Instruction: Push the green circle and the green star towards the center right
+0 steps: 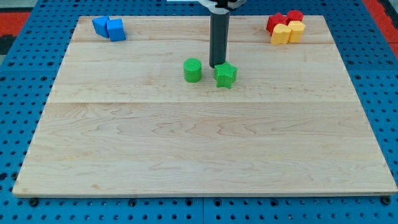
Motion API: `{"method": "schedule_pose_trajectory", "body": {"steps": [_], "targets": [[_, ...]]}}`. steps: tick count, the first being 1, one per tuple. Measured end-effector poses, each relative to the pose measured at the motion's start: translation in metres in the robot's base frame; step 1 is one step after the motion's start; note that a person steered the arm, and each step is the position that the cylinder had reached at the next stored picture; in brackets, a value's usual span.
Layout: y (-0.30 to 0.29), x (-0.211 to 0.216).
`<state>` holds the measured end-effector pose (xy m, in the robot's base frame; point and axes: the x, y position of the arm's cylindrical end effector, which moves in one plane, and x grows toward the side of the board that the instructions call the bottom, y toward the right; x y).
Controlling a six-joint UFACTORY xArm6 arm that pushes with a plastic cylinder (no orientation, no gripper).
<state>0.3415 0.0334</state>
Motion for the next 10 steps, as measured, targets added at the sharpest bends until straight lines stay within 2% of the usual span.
{"method": "schedule_pose_trajectory", "body": {"steps": [1,2,3,4,5,7,8,9,10], "targets": [[-0.009,-0.032],[-0.083,-0.037],[-0.120,-0.008],[-0.109,0.025],[-0.047,0.041],[0.080,0.052],[0.107,0.052],[0.085,0.066],[0.013,0.067]]}}
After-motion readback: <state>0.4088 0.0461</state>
